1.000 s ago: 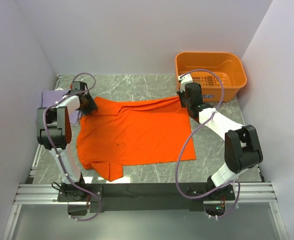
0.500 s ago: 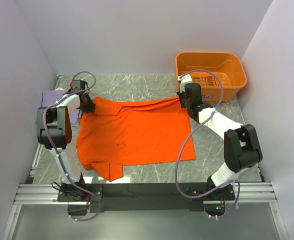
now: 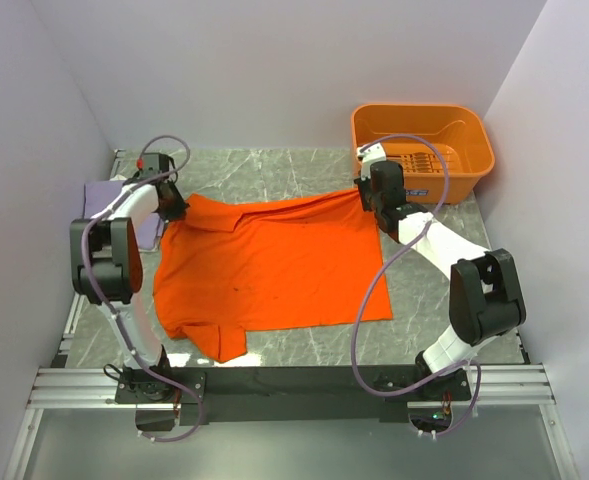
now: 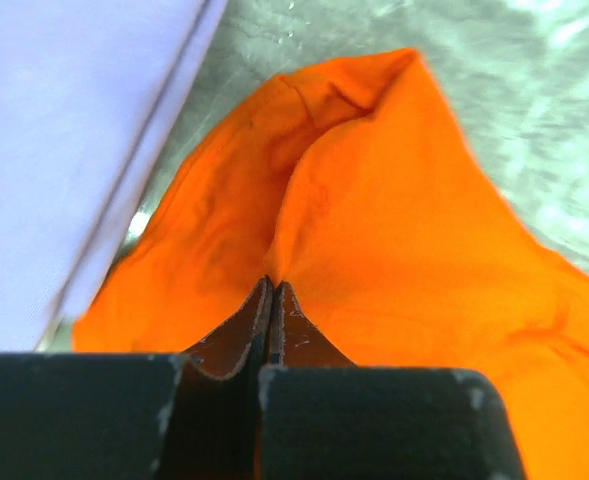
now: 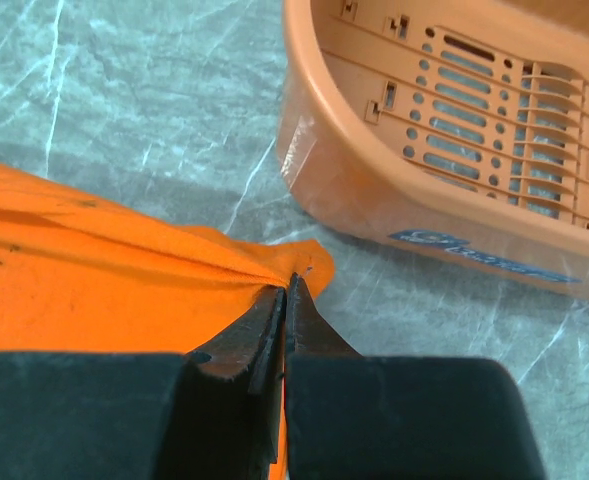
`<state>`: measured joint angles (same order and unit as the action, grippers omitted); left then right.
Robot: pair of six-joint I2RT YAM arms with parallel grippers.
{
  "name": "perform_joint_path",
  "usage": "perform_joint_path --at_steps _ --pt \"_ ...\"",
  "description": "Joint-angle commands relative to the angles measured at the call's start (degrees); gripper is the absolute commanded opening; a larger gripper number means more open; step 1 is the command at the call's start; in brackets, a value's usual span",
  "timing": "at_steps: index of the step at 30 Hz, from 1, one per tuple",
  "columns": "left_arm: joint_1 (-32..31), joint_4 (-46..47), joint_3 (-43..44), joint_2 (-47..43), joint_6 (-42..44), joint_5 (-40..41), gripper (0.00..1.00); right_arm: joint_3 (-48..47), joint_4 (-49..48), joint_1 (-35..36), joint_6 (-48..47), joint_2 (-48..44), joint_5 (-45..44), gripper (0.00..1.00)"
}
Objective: Fold and stack the t-shirts
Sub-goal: Fold the tshirt
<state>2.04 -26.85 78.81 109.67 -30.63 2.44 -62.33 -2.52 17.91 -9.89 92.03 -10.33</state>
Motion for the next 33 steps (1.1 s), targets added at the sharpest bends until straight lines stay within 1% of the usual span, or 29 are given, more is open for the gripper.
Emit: perform_joint_path --at_steps 1,9,11,17,21,29,33 --pt "0.0 -4.9 3.7 -8.8 0.1 2.0 0.01 -2.6 -0.5 0.0 0.2 -2.8 -1.4 0.0" --pt "0.1 -9.5 -1.4 -21.8 -3.2 2.4 0.01 -1.0 0.2 0.0 1.0 -2.9 -2.5 0.0" --pt "0.8 -10.1 -3.4 -24.1 -4.5 2.0 0.01 -0.3 0.2 0.0 1.5 -2.8 -2.9 0.0" --pt "1.7 -9.0 -11.8 -34.9 -9.5 0.7 0.01 1.6 -0.3 0.0 2.6 -3.0 -4.0 0.0" --pt "1.7 -7.1 -19.2 -40.0 -13.1 0.7 0.01 3.0 -0.1 0.1 3.6 -4.0 -4.9 0.0" --pt "1.8 -5.1 -29.5 -47.9 -18.1 0.3 0.01 5.4 3.3 0.2 6.2 -4.8 -5.8 0.0" --pt "1.7 -3.3 -36.2 -49.3 -20.4 -1.0 0.01 5.2 6.9 0.2 9.8 -3.7 -2.3 0.0"
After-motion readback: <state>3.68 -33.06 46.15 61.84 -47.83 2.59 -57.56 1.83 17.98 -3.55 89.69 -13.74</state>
